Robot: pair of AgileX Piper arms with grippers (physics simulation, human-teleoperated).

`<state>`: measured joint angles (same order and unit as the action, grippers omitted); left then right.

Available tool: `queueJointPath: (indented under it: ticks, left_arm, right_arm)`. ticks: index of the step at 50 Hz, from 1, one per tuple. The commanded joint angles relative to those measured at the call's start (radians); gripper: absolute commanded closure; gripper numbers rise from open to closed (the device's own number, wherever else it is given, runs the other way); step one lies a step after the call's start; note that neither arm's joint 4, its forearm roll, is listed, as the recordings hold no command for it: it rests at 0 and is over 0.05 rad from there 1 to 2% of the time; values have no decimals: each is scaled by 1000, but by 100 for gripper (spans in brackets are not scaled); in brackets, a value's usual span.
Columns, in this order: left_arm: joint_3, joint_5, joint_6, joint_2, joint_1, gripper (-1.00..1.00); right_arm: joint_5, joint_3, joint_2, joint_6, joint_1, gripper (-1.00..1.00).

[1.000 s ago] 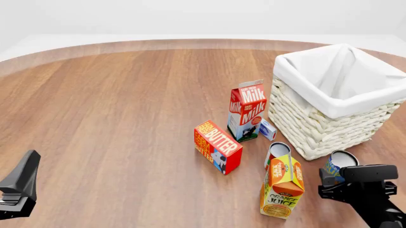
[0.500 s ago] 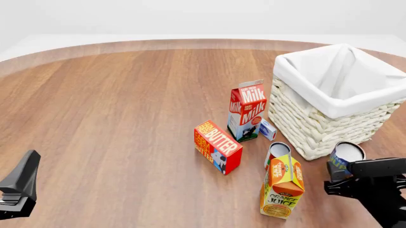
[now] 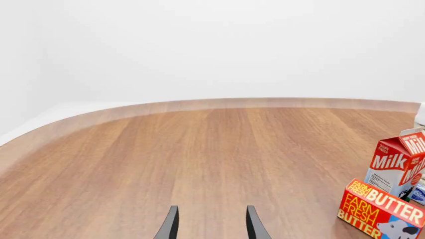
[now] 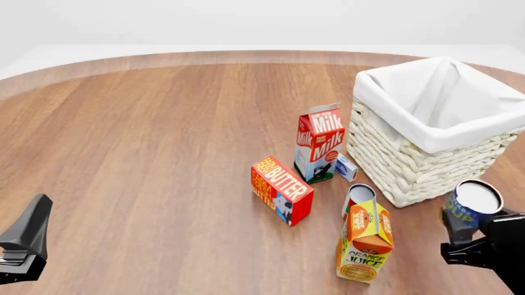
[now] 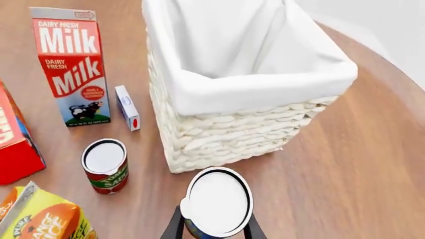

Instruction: Pick up the alphabet soup, and put it in the basket.

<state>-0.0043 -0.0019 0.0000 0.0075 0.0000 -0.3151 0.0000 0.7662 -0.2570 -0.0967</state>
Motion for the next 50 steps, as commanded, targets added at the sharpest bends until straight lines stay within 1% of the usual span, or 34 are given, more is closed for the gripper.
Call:
queueJointPath:
  ticks: [1, 4, 5, 6, 10, 17, 20, 26, 31, 33, 38, 43, 50]
  left_arm:
    - [0, 0, 0, 0, 0, -100]
    - [0, 0, 0, 0, 0, -100]
    - [0, 0, 0, 0, 0, -100]
    - [0, 0, 0, 0, 0, -100]
    - [0, 0, 0, 0, 0, -100]
    - [0, 0, 0, 0, 0, -100]
    - [0, 0, 0, 0, 0, -100]
    - [0, 0, 0, 0, 0, -100]
    - [0, 0, 0, 0, 0, -100]
    - [0, 0, 0, 0, 0, -100]
    - [0, 0, 0, 0, 0, -100]
    - [0, 0, 0, 0, 0, -100]
    - [0, 0, 0, 0, 0, -100]
  right_arm:
    - [264, 0, -307, 3, 1, 100]
    - [307, 0, -357, -1, 1, 100]
    - [339, 0, -395, -3, -1, 100]
    - [345, 0, -401, -3, -1, 100]
    - [436, 0, -508, -5, -8, 100]
    - [490, 0, -587, -19, -14, 100]
    - [496, -1, -603, -44, -15, 100]
    - [503, 0, -624, -70, -18, 100]
    - [509, -2, -637, -81, -20, 100]
    - [509, -3, -640, -101, -21, 100]
    - [526, -24, -651, -116, -25, 100]
    - [536, -53, -652, -113, -29, 100]
    - [529, -75, -636, -129, -25, 100]
